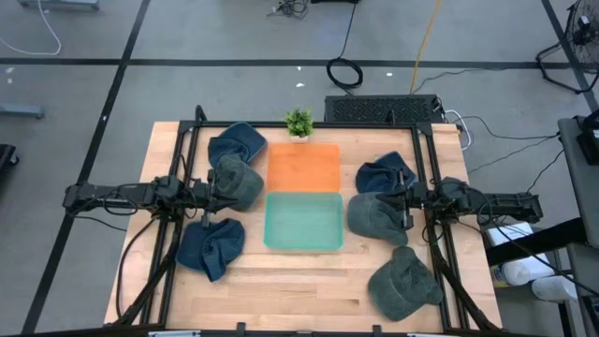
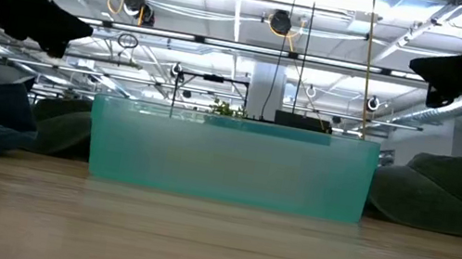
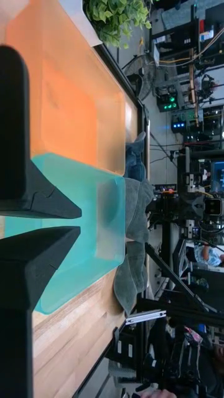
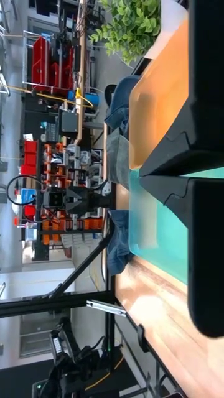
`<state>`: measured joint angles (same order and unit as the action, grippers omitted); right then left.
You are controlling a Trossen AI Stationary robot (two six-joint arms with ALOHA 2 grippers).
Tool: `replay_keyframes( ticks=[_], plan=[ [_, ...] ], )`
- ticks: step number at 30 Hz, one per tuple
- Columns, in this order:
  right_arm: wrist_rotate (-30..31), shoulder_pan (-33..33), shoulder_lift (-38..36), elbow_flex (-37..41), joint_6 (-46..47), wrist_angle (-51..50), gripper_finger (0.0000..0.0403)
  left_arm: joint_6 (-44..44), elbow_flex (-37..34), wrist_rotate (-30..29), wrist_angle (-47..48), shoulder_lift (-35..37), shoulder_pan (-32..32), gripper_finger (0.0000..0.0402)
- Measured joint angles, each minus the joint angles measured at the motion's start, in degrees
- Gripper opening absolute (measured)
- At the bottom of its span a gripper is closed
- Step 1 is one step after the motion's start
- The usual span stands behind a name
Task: Pick & Place hat
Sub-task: Put the top right gray cap into the orange bin
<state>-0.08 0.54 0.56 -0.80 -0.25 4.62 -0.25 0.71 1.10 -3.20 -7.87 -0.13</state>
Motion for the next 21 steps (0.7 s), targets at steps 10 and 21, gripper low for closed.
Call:
replay_keyframes(
  ticks=[10, 21],
  plan=[
    [-0.1, 0.0, 0.0, 0.0, 3.8, -2.4, 0.0014, 0.0, 0.0, 0.0, 0.0, 0.0, 0.0, 0.0037],
    [0.0, 0.0, 0.0, 0.0, 9.4, -0.6, 0.0139, 0.0, 0.0, 0.0, 0.0, 0.0, 0.0, 0.0037]
  ],
)
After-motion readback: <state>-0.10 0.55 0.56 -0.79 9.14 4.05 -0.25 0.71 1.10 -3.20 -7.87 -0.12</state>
